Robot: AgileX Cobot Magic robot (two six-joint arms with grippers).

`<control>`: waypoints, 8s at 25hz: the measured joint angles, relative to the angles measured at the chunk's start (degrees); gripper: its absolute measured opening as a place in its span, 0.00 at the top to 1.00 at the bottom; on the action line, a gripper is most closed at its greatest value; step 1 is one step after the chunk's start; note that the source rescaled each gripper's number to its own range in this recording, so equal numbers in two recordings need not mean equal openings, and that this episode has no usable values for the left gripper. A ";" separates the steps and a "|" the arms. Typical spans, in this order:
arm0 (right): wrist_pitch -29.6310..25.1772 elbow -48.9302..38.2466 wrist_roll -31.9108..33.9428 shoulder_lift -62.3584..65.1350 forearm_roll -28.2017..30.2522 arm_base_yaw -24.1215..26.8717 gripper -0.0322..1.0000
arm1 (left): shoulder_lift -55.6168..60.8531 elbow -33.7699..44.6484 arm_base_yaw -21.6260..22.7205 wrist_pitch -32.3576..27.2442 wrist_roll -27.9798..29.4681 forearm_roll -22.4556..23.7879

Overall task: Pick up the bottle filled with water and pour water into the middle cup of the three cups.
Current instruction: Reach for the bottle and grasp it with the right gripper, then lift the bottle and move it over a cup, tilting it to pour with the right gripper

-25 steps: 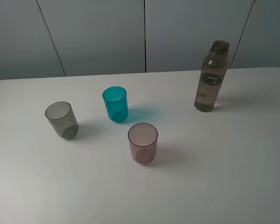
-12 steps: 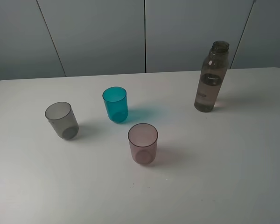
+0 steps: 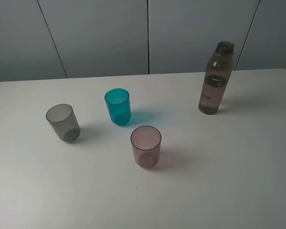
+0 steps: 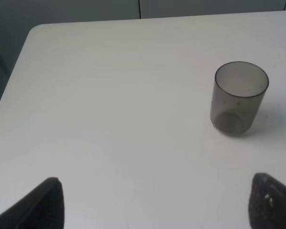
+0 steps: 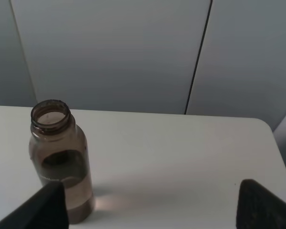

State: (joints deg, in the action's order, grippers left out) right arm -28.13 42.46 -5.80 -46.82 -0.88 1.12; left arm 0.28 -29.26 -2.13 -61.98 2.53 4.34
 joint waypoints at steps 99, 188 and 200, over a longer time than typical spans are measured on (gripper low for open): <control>95.08 -5.55 8.31 -79.64 -6.23 -14.73 0.00 | 0.00 0.00 0.00 0.00 0.11 0.00; 76.17 14.42 11.52 -72.11 16.47 -14.86 0.97 | 0.00 0.00 0.00 0.00 -0.12 0.00; 72.69 25.15 18.47 -74.72 30.44 -14.86 0.97 | 0.00 0.00 0.00 0.00 -0.12 0.00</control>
State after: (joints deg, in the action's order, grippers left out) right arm 44.56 67.61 12.67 -121.54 29.56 -13.74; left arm 0.28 -29.26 -2.13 -61.98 2.41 4.34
